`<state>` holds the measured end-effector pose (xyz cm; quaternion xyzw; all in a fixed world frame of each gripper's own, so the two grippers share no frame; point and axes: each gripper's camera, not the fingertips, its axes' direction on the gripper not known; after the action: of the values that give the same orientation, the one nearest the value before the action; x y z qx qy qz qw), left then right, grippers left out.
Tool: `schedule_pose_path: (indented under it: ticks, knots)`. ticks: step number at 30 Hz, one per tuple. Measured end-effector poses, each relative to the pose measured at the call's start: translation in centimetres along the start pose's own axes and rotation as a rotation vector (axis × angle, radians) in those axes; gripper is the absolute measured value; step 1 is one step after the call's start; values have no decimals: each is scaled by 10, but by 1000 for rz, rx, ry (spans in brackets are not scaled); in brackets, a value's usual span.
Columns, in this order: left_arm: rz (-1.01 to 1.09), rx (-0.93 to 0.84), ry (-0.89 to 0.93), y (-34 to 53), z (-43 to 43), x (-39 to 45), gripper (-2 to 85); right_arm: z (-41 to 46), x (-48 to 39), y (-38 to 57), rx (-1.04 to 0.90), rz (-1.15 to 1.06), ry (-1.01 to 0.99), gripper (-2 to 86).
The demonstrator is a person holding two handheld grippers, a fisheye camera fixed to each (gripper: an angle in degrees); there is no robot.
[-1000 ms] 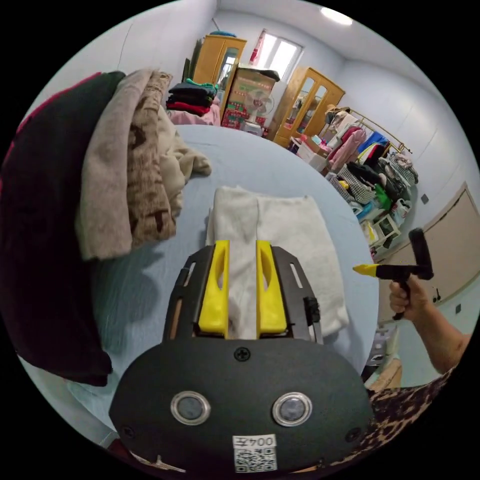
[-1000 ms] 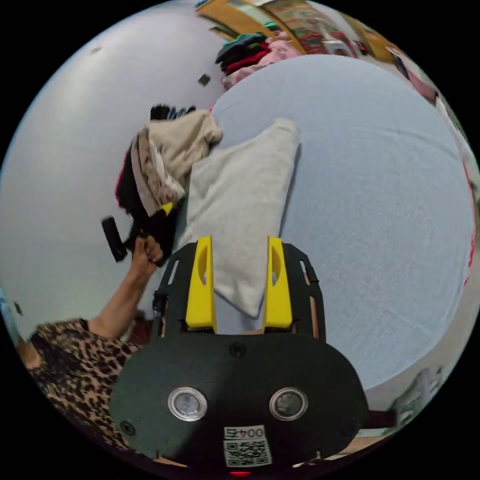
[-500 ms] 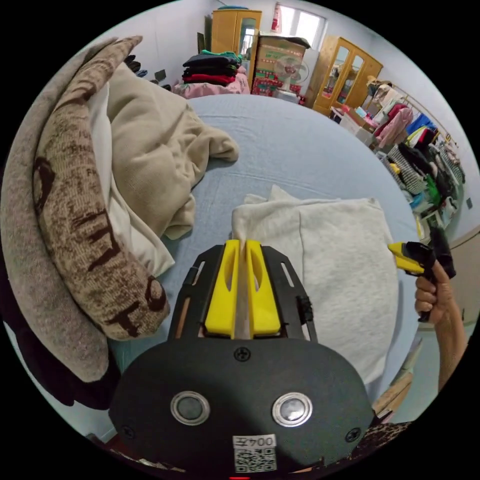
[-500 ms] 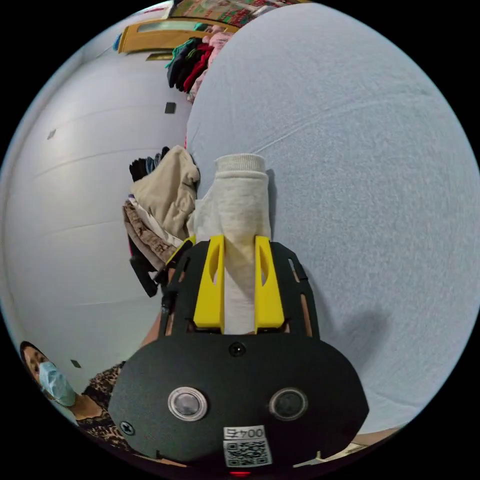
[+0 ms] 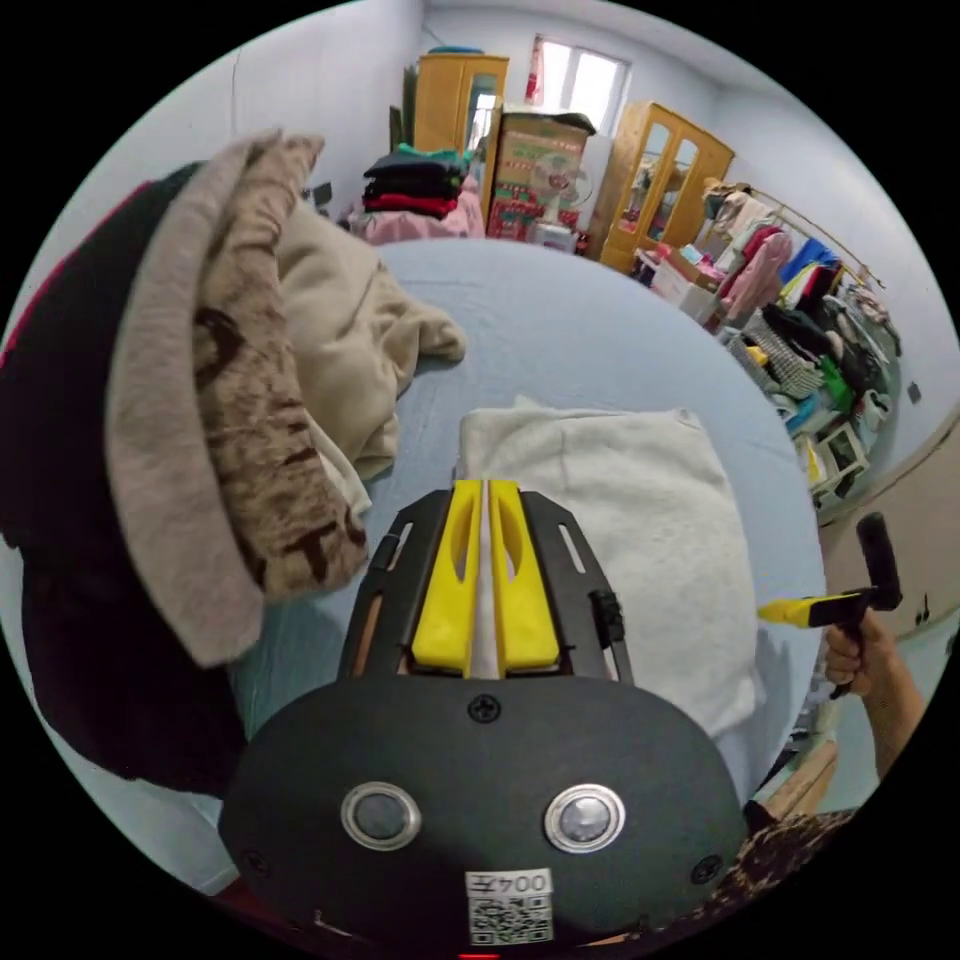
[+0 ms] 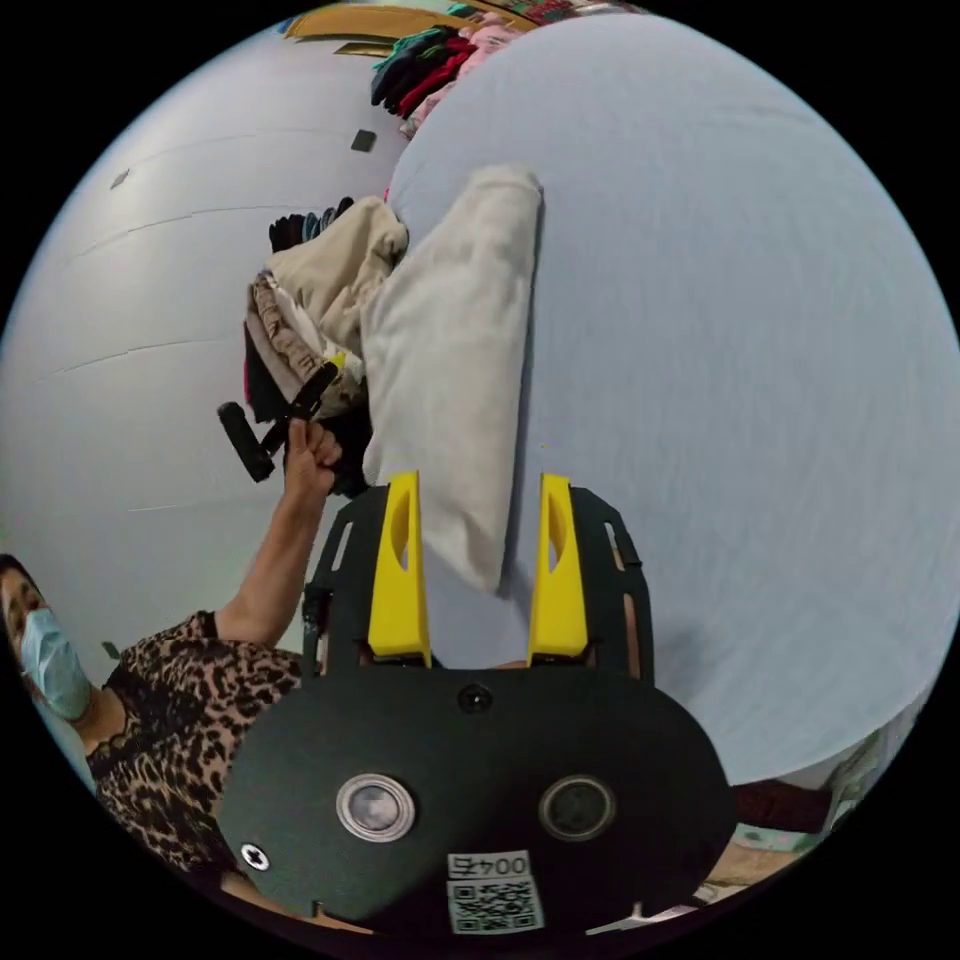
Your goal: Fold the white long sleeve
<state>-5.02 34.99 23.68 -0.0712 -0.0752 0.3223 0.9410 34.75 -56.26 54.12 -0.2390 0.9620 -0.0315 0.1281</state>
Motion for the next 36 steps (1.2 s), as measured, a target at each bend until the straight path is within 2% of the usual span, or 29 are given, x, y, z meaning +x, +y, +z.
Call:
schedule_pose_path:
  ticks: [3,8,12,14,16,18,21,26,32,36]
  knots:
    - [21,36,68,49,-37,6,5,14,26,34,-8,55,-108,162]
    - [-80,-109,90,132,-24,-17,3,33,52,40,0,101,-165,151]
    - [-108,-126,108,148,-12,-44,3,44,58,29,-10,95,-173,105]
    - [-135,-159,131,148,-4,-61,3,48,60,22,-13,84,-70,74]
    - [-138,-178,159,149,4,-74,4,52,69,18,-24,49,-13,65]
    - [-117,-160,179,152,8,-86,6,54,87,15,-15,93,-94,64]
    - [-150,-171,231,151,9,-110,13,52,86,12,-56,54,-29,82]
    - [-262,-89,453,167,-25,-167,64,37,116,8,-2,50,-162,157]
    - [-582,-70,774,237,-21,-214,128,68,155,-15,-20,86,-205,146]
    - [-716,-63,894,263,-3,-215,143,88,175,-23,-28,89,-223,137]
